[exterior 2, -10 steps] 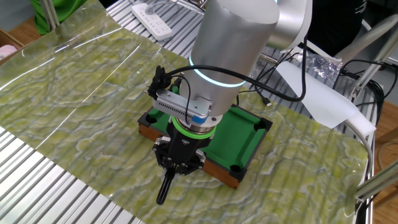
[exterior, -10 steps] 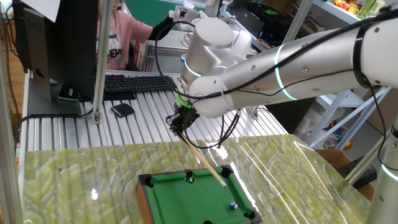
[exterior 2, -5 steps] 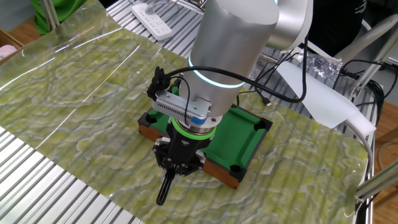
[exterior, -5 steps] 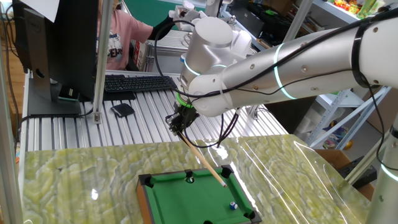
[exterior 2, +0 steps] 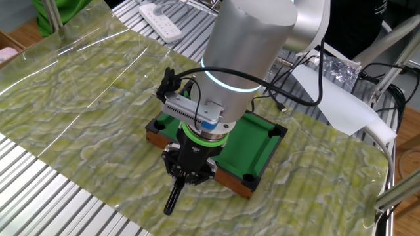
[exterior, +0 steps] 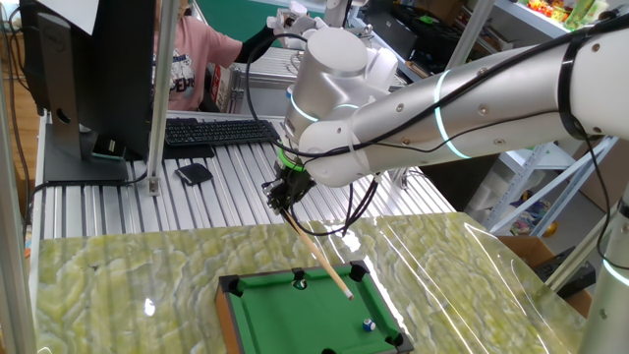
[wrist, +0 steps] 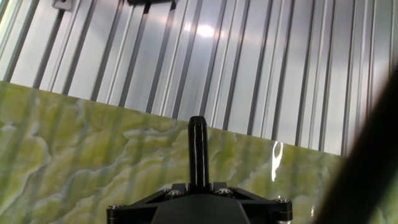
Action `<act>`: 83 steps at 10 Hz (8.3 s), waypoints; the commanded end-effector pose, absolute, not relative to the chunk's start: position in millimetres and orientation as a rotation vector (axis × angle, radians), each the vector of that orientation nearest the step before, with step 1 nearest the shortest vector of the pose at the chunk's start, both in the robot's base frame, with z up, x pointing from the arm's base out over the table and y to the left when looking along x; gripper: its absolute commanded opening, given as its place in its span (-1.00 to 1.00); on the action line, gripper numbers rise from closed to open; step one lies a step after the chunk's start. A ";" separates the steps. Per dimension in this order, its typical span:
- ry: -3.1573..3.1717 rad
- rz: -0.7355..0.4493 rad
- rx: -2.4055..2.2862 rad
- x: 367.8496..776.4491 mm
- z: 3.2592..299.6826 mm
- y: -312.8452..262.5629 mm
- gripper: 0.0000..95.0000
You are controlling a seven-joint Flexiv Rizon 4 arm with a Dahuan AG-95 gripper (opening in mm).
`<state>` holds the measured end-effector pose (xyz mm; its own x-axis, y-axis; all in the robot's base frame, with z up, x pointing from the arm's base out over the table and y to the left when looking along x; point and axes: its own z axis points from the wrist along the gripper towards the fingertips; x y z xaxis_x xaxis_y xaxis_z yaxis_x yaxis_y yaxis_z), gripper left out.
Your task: Hit the pool ball
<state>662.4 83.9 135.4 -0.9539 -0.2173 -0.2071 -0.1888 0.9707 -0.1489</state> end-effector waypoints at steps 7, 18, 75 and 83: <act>2.889 -0.185 -0.370 662.7 135.4 84.0 -1.00; 2.893 -0.189 -0.371 662.7 135.4 84.0 -1.00; 2.919 -0.209 -0.374 627.8 181.1 140.1 -1.00; 2.920 -0.225 -0.363 640.5 180.6 107.7 -1.00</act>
<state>641.7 107.4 179.2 -0.9508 -0.2569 -0.1731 -0.2273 0.9583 -0.1732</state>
